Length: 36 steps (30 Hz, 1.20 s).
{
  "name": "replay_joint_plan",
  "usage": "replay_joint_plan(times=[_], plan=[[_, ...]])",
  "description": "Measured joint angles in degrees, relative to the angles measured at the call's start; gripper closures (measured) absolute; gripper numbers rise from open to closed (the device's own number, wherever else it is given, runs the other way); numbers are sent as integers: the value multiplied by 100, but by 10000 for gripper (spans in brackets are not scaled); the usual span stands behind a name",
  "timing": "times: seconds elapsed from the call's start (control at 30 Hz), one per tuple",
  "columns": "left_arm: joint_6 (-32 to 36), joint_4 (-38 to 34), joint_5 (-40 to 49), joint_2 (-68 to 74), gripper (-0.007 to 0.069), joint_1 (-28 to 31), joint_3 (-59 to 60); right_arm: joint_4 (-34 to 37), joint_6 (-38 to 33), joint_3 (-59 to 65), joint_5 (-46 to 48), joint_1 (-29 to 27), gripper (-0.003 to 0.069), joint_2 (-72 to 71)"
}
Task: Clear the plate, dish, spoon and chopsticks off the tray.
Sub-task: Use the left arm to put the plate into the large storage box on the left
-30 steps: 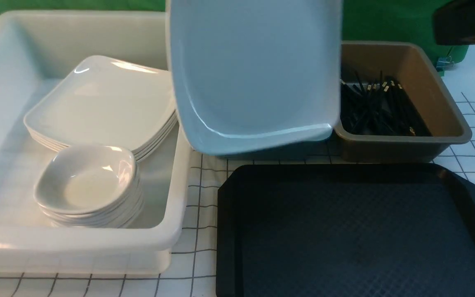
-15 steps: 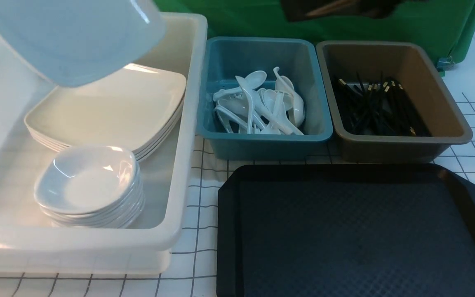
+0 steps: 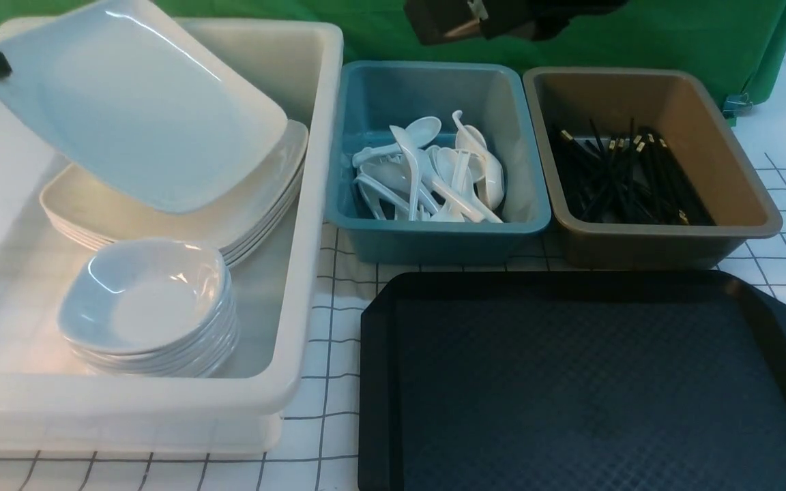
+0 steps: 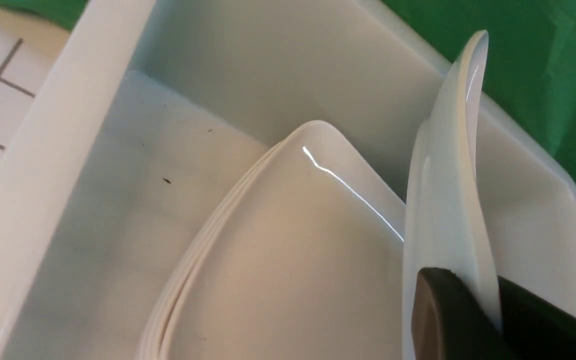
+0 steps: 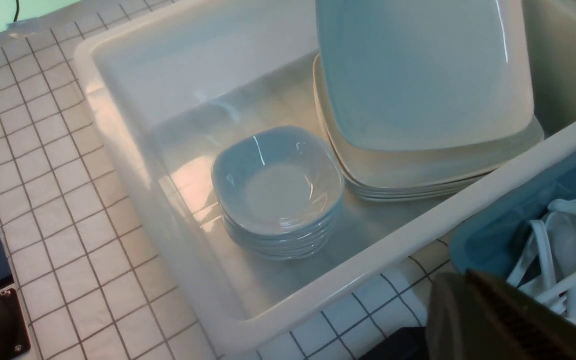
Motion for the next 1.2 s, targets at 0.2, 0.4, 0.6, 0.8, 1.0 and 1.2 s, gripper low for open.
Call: replay_joint_plan(times=[0.2,0.4,0.6,0.8,1.0,1.2], plan=[[-5,14,14,268,546,0,0,-7,71,0,-6,0,651,0],[-197,820,26,377,277,-70,0,-14,164,0,-13,0,650,0],[-572,1728,43,222,51,-57,-105,-20,331,0,123,0,650,0],[-876,2112,288,-195,76,0,-479,-32,475,0,225,0,652,0],[-645,2117,954,-863,422,-675,-821,-1040,1086,-6,207,0,653,-95],[-45,2150,1245,-1901,624,-2348,-863,-2980,2152,-73,685,0,653,-646]])
